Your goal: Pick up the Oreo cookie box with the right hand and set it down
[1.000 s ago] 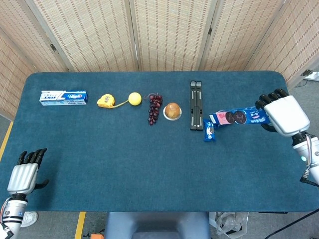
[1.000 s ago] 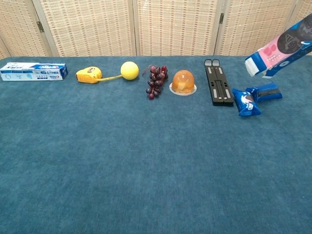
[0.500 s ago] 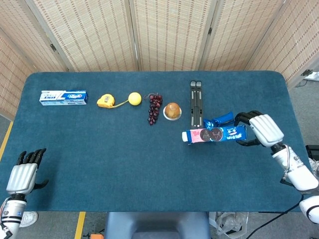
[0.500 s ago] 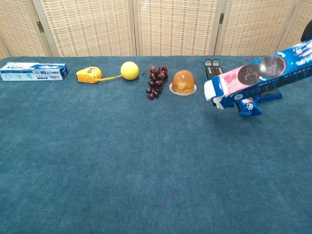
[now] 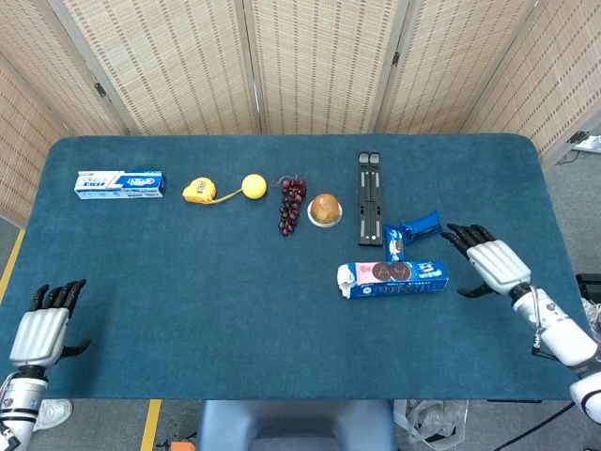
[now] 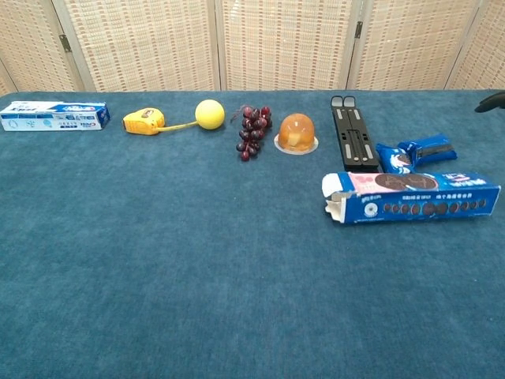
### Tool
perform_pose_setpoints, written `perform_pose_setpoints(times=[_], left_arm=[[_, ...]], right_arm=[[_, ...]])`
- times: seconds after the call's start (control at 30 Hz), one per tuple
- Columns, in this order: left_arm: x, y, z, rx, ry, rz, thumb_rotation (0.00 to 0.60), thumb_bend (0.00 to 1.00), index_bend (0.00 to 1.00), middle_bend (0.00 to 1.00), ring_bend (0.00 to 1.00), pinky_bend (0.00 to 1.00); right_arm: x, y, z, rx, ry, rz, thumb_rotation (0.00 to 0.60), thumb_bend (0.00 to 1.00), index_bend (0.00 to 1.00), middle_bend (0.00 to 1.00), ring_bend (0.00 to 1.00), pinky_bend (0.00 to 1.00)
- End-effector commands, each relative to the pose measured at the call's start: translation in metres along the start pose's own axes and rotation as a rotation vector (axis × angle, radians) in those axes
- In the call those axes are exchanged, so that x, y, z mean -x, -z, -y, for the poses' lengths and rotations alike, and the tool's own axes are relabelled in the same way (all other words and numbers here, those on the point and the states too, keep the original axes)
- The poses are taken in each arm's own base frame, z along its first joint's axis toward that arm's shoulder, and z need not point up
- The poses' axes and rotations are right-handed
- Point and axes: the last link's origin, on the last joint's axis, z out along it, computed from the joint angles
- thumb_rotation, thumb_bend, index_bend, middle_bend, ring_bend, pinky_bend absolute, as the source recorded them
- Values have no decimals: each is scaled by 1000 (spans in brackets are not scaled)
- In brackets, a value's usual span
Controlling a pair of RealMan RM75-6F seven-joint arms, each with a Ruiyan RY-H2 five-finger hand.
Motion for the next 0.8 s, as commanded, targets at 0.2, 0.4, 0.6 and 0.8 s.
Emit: perform_pose_setpoints(times=[0.2,0.4,0.6,0.8], left_arm=[[-8,6,4,12,24,-27,600,228,0,140,147,5],[-13,11,7,25,47,-45,600,228,0,140,147,5],[-16,14,10,36,60,-54,600,228,0,140,147,5],[-16,15,10,44,61,-57,600,228,0,140,147,5]], right_arm=[[-5,91,2,214,10,-218,600,218,0,0,0,0],[26,120,7,268,-19,-328,600,218,0,0,0,0],[55,127,11,282,-80,-345,600,218,0,0,0,0],[57,123,11,265,-74,-329,600,218,0,0,0,0]])
